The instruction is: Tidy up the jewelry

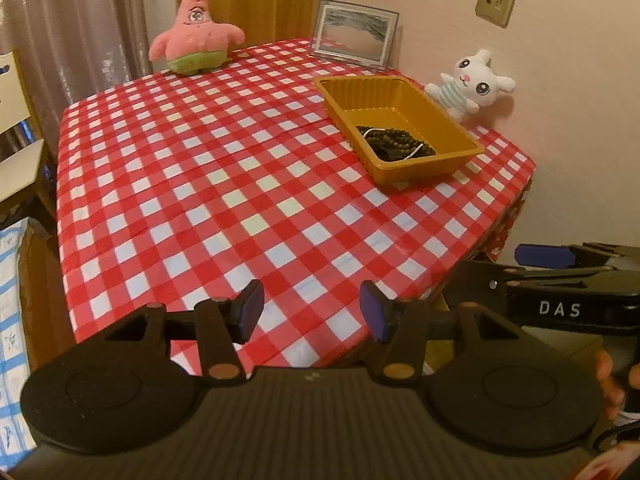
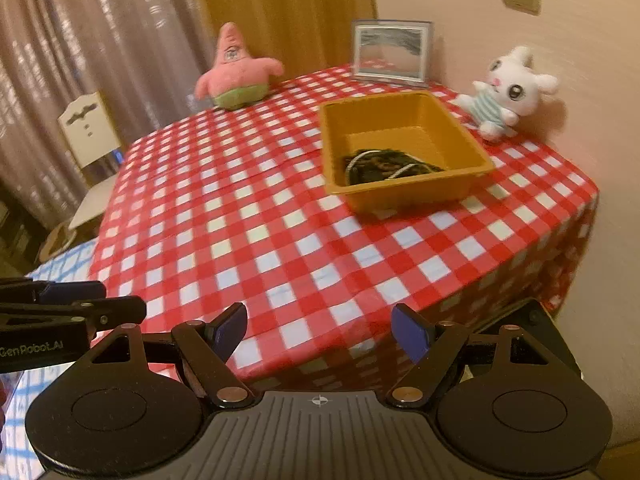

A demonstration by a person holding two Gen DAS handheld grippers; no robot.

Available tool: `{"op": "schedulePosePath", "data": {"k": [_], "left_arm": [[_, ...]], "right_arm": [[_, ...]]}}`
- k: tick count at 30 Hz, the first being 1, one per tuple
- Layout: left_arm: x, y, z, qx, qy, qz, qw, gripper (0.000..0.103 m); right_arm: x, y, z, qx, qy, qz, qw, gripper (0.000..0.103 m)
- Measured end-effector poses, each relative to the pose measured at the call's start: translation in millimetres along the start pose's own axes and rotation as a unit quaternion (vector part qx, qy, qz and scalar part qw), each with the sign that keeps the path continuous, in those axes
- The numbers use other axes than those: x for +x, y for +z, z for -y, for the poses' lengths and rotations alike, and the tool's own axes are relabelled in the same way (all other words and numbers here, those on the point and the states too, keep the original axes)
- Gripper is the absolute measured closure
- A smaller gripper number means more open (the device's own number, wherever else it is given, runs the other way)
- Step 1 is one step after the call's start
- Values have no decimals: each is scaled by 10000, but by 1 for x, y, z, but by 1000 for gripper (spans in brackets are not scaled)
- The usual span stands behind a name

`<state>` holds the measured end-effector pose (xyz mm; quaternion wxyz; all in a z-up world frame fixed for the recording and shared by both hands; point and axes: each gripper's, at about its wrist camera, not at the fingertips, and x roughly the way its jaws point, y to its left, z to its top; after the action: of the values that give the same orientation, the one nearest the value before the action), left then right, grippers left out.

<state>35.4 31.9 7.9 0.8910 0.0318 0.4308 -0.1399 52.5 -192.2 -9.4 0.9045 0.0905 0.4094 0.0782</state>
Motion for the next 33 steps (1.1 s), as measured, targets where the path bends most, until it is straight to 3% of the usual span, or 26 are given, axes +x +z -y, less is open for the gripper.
{"op": "schedulePosePath", "data": {"k": [6,33], "left_arm": [[-2,3,3,-223,122,-41,9997,53],[-2,8,15,-196,172,37,9997,52]], "right_arm": [[0,5,1,-257,112,-45,9996,24],[0,10,10,-327,225,-1,9992,24]]}}
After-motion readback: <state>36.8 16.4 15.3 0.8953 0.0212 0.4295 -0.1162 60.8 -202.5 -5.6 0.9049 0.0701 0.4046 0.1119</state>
